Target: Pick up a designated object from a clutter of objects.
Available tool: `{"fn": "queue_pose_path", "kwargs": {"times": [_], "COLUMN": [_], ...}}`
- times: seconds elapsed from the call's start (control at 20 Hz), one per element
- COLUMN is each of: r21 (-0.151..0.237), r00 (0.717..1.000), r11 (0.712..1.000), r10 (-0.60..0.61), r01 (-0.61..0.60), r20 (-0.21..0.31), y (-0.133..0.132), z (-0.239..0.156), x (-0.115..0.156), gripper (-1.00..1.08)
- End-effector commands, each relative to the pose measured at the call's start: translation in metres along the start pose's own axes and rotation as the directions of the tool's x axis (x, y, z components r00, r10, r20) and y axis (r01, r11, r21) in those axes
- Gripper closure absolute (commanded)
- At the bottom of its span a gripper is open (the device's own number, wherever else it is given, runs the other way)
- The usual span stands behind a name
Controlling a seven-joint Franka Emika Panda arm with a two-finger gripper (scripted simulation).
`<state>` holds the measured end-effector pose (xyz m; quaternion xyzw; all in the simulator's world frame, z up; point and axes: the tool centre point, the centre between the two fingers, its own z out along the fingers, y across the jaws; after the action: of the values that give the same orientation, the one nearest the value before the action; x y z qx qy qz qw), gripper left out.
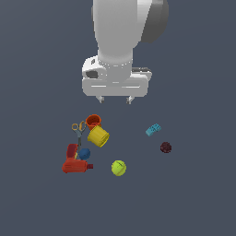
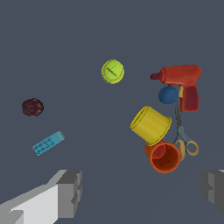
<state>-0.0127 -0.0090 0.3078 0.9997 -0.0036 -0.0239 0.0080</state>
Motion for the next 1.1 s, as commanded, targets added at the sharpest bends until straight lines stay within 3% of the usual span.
{"fn": "queue_pose_path", "kwargs": {"times": [0.0, 0.5, 1.05], "r21": [0.000, -0.018, -0.022], "r00": [1.000, 0.998, 0.996], "r11": [1.000, 0.999, 0.997], "r10": [0.000, 0.038, 0.078], "r01": [0.000, -0.037, -0.077], "r20": [0.000, 0.048, 0.040], "y": [0.000, 0.027, 0.015], "z": [0.000, 0.019, 0.028], "x": [0.000, -0.005, -0.002], "gripper": [-0.92, -0.92, -0.92]}}
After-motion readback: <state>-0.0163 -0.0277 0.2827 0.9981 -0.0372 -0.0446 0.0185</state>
